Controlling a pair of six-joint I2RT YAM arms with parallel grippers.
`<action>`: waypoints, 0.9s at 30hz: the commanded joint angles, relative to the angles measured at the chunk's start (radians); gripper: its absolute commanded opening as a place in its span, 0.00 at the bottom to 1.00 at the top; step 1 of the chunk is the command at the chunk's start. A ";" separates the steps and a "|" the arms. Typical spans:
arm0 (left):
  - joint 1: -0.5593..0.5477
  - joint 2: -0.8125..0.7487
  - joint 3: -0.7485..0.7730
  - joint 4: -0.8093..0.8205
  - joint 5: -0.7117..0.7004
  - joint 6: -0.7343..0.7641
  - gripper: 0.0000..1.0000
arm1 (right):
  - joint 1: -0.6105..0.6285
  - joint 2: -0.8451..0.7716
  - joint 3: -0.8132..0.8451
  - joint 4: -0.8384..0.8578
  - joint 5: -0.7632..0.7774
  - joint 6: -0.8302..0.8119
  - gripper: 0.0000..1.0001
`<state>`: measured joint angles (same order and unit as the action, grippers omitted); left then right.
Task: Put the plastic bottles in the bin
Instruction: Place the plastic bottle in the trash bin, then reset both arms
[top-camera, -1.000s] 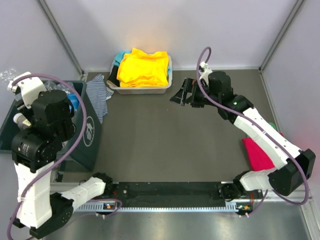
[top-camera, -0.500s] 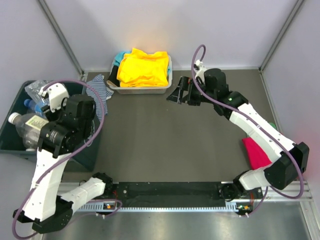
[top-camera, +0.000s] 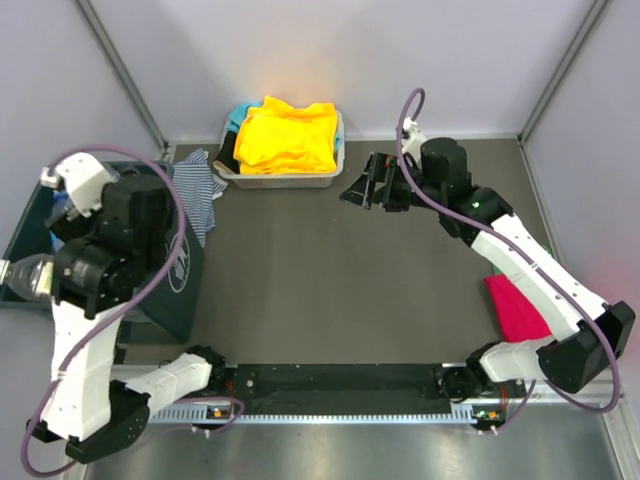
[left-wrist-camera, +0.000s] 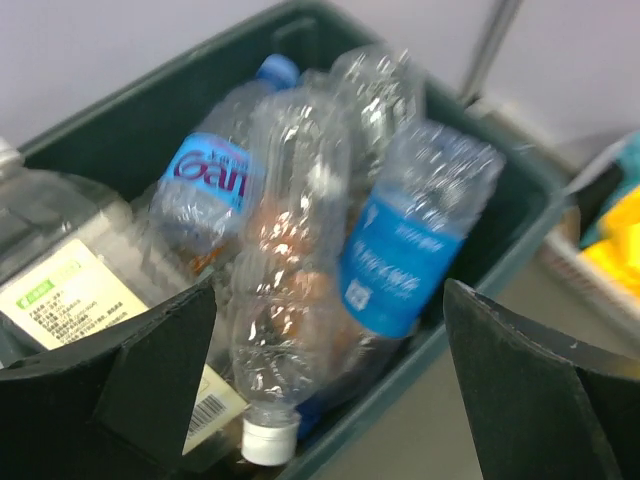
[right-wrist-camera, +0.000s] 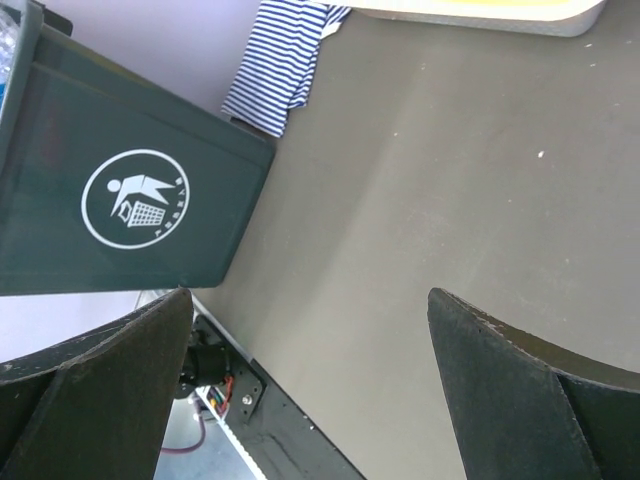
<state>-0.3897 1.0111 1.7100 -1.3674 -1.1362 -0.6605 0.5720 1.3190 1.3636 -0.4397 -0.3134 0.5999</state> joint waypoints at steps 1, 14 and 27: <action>0.003 0.065 0.235 -0.122 0.079 0.128 0.99 | -0.004 -0.056 0.022 -0.008 0.046 -0.029 0.99; 0.002 0.204 0.337 0.224 0.790 0.375 0.99 | -0.096 -0.207 -0.081 -0.191 0.263 0.004 0.99; -0.095 0.204 -0.202 0.697 1.132 0.283 0.99 | -0.159 -0.342 -0.250 -0.369 0.470 0.035 0.99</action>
<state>-0.4213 1.2282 1.6131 -0.8803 -0.0990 -0.3458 0.4210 1.0122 1.1625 -0.7624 0.0669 0.6136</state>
